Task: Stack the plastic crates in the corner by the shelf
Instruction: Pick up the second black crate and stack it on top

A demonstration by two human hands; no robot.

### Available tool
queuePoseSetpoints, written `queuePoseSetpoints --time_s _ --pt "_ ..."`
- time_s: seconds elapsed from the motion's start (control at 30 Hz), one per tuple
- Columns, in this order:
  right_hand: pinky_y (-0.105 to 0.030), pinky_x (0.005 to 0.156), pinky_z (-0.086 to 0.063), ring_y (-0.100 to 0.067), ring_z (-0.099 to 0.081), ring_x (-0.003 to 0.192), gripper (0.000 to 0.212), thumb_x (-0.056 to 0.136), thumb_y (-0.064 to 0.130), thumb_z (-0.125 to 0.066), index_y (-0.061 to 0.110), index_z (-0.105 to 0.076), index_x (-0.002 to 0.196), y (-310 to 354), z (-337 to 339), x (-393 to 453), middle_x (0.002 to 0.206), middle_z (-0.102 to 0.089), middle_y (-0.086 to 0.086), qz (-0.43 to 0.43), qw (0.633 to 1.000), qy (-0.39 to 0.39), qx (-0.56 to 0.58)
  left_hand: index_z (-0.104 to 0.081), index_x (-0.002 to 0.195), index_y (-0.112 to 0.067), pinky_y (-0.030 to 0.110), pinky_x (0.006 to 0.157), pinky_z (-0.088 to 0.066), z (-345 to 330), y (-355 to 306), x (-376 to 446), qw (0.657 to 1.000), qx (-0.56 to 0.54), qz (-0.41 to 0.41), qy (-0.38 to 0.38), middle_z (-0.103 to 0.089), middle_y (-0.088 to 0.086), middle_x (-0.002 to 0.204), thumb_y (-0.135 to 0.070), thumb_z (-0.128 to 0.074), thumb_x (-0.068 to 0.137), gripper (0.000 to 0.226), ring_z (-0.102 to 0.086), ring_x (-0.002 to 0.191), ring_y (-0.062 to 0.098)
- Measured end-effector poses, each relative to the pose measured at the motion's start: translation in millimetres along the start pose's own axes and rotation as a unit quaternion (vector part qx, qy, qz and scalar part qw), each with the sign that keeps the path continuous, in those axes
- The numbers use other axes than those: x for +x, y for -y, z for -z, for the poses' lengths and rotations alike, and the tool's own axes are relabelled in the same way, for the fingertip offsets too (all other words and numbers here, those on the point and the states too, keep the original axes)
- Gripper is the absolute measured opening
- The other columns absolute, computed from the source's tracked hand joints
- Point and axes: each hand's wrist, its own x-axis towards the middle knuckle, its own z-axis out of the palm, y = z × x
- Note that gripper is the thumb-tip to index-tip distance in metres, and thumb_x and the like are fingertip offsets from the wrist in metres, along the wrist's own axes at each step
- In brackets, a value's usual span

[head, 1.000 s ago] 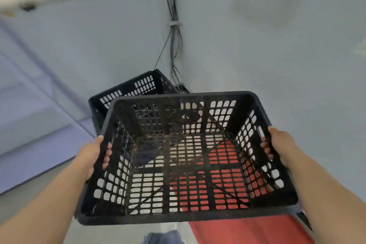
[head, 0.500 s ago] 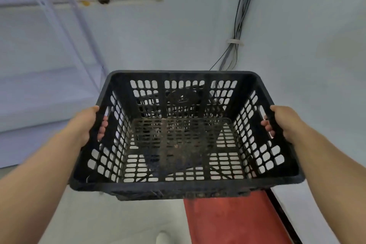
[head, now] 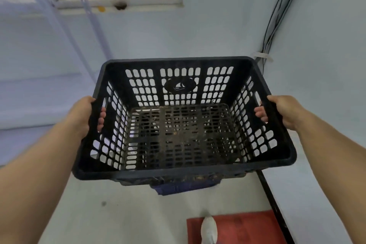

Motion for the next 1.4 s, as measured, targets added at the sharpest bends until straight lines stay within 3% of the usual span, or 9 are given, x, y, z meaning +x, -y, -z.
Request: queuePoseSetpoints --time_s 0.23,0.33,0.47,0.57,0.77,1.0,1.4 --pt "-0.023 0.04 -0.046 -0.02 -0.058 0.055 0.039 0.101 0.026 -0.034 -0.006 -0.048 0.119 35 -8 81 0.084 -0.065 -0.019 0.019 0.999 0.021 -0.023 -0.049 0.075 -0.012 0.028 0.052 -0.031 -37 -17 29 0.999 -0.039 0.008 -0.035 -0.045 0.001 0.057 -0.029 -0.029 0.094 0.033 -0.038 0.049 0.016" --pt "-0.021 0.037 -0.042 -0.018 -0.054 0.051 0.041 0.102 0.024 -0.032 -0.006 -0.044 0.126 46 -16 105 0.081 -0.063 -0.018 0.015 0.999 0.025 -0.037 -0.049 0.074 -0.012 0.027 0.049 -0.03 -48 -17 46 0.998 -0.046 0.025 -0.046 -0.046 0.001 0.057 -0.029 -0.028 0.094 0.034 -0.04 0.04 0.013" --pt "-0.019 0.034 -0.039 -0.019 -0.051 0.051 0.042 0.102 0.023 -0.032 -0.007 -0.041 0.13 49 -23 129 0.079 -0.061 -0.018 0.005 0.999 0.016 -0.047 -0.048 0.074 -0.012 0.026 0.051 -0.029 -59 -19 68 0.997 -0.044 0.039 -0.05 -0.045 0.003 0.064 -0.029 -0.026 0.096 0.036 -0.039 0.046 0.014" --pt "-0.017 0.034 -0.038 -0.012 -0.052 0.037 0.042 0.102 0.023 -0.031 -0.005 -0.039 0.134 46 -28 142 0.078 -0.06 -0.017 -0.008 0.999 0.012 -0.049 -0.048 0.074 -0.012 0.026 0.052 -0.029 -66 -19 80 0.997 -0.042 0.044 -0.047 -0.044 0.003 0.064 -0.028 -0.026 0.097 0.036 -0.039 0.045 0.013" --pt "-0.025 0.044 -0.04 -0.019 -0.05 0.056 0.044 0.102 0.023 -0.033 -0.007 -0.043 0.132 39 -36 168 0.081 -0.062 -0.016 -0.031 0.998 0.005 -0.061 -0.047 0.072 -0.013 0.026 0.049 -0.028 -78 -20 111 0.997 -0.025 0.056 -0.05 -0.044 0.003 0.061 -0.03 -0.025 0.097 0.037 -0.037 0.04 0.013" --pt "-0.026 0.049 -0.039 -0.017 -0.048 0.058 0.042 0.102 0.025 -0.032 -0.003 -0.044 0.131 38 -43 180 0.085 -0.062 -0.015 -0.044 0.997 0.008 -0.062 -0.05 0.08 -0.01 0.029 0.054 -0.034 -79 -17 122 0.997 0.001 0.075 -0.027 -0.046 0.006 0.067 -0.03 -0.027 0.099 0.036 -0.04 0.055 0.019" --pt "-0.028 0.05 -0.04 -0.018 -0.05 0.059 0.043 0.101 0.026 -0.035 -0.005 -0.045 0.128 19 -31 164 0.089 -0.065 -0.017 -0.054 0.997 0.007 -0.056 -0.051 0.084 -0.009 0.029 0.052 -0.033 -71 -4 105 0.996 0.003 0.09 -0.016 -0.047 0.007 0.065 -0.031 -0.029 0.099 0.034 -0.043 0.05 0.018"
